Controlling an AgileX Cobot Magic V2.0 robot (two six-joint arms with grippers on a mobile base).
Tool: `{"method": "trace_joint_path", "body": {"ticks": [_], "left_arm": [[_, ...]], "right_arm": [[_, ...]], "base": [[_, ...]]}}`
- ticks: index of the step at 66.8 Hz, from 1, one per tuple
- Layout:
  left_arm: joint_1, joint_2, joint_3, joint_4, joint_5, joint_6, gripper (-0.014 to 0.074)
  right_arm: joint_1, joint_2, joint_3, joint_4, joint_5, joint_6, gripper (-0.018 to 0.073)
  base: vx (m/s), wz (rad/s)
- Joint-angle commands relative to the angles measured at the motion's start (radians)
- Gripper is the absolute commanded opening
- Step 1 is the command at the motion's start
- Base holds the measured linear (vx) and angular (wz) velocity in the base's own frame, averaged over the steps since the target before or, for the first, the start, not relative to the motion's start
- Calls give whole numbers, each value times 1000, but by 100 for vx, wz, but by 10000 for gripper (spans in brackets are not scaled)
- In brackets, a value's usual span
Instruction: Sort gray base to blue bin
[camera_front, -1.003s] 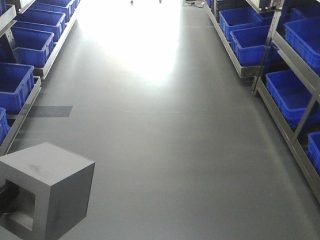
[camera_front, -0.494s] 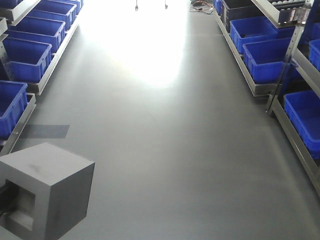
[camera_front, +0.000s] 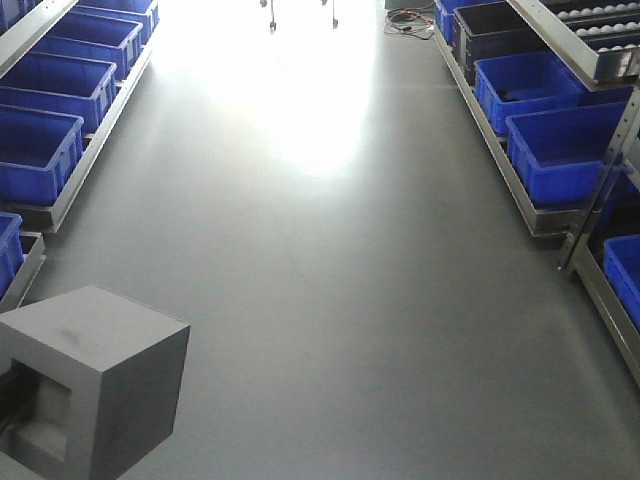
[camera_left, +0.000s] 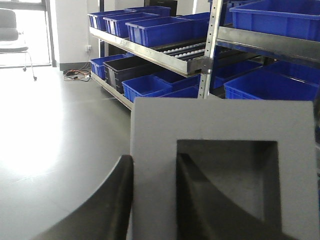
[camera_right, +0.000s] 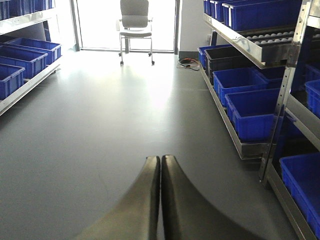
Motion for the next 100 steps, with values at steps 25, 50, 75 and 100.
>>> {"method": "trace_joint_path", "body": {"ticks": [25, 50, 75, 100], "left_arm": [[-6, 2, -34, -1, -97, -8, -7], [-6, 2, -34, -1, -97, -8, -7], [-6, 2, -34, -1, -97, -8, -7], [-6, 2, -34, -1, -97, -8, -7]], "right_arm": [[-5, -8, 6, -8, -72, -7, -5], [-5, -8, 6, -8, -71, -7, -5], [-5, -8, 6, -8, -72, -7, -5], [-5, -8, 6, -8, -72, -7, -5]], "base": [[49, 10], [47, 7], [43, 20], [34, 77]]}}
